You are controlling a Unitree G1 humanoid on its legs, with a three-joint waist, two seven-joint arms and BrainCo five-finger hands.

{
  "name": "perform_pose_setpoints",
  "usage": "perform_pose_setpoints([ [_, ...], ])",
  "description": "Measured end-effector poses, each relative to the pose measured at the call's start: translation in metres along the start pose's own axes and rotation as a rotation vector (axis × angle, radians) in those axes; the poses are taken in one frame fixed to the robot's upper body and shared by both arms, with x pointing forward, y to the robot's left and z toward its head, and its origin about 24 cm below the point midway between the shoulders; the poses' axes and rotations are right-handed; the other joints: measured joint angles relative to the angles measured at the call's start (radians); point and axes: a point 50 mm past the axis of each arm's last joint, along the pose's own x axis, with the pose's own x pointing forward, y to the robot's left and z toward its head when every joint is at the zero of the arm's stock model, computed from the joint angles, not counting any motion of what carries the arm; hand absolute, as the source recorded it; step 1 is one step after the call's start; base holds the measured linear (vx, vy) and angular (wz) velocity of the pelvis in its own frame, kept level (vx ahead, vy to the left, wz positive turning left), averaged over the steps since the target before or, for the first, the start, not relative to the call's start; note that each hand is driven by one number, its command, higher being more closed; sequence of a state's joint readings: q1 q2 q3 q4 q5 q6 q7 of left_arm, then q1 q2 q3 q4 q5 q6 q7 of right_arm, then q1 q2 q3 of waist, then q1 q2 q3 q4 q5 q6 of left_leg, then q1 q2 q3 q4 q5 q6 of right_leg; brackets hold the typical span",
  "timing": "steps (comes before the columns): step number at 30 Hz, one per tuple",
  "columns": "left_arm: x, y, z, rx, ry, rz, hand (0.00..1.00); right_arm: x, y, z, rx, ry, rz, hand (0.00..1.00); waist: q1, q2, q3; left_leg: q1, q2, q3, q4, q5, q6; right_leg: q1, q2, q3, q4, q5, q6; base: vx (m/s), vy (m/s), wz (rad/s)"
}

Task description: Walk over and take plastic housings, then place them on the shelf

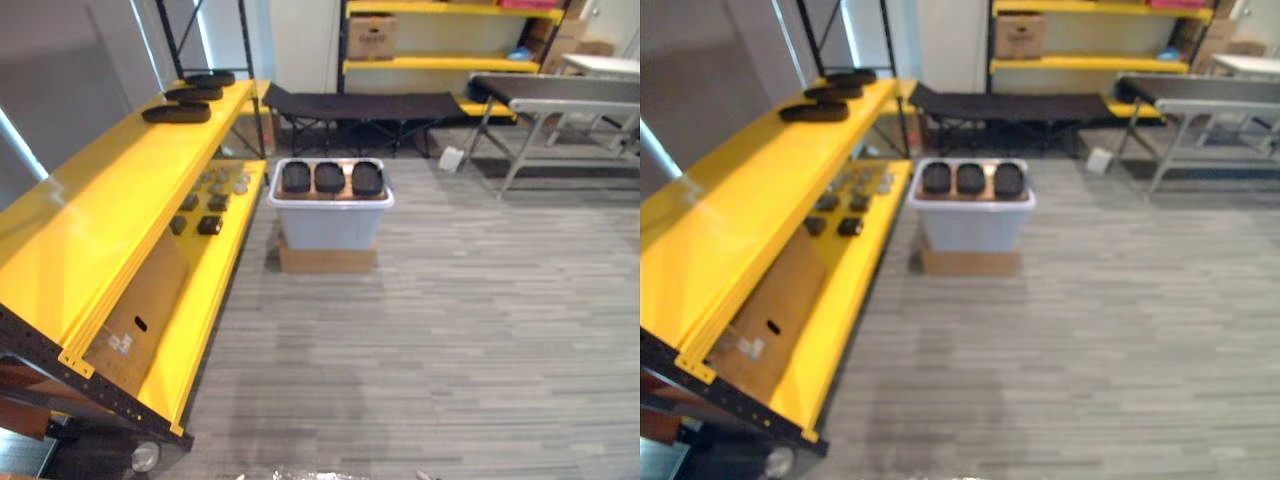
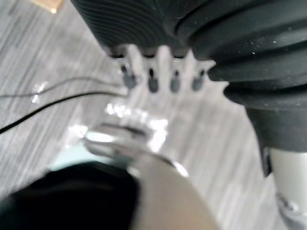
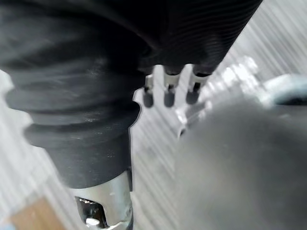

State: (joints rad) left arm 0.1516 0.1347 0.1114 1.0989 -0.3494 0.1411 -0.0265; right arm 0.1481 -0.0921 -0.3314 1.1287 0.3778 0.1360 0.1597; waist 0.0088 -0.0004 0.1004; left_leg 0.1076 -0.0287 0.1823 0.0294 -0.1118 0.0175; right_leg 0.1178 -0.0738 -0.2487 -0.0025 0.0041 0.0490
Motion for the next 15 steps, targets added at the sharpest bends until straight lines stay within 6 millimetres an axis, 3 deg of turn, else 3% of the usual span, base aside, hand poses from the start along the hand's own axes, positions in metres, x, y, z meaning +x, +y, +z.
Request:
perform_pose_setpoints([
  [4,0.001,-0.002,-0.001,-0.009,0.01,-0.003,0.0,0.0,0.001,0.001,0.025,-0.007,-0.008,0.0,-0.004,-0.001,-0.006,0.047,-0.009,0.015,-0.059,0.023,0.007,0.026,0.0,0.0,-0.031,0.002,0.005,0.08,0.032,-0.04],
  [15,0.002,-0.005,0.008,0.009,-0.011,-0.031,0.0,0.006,0.026,0.012,0.054,-0.038,0.052,0.0,-0.01,-0.019,0.021,0.087,-0.025,0.018,-0.106,0.035,0.0,0.057,-0.012,-0.025,-0.042,-0.009,0.036,0.01,0.009,0.04],
])
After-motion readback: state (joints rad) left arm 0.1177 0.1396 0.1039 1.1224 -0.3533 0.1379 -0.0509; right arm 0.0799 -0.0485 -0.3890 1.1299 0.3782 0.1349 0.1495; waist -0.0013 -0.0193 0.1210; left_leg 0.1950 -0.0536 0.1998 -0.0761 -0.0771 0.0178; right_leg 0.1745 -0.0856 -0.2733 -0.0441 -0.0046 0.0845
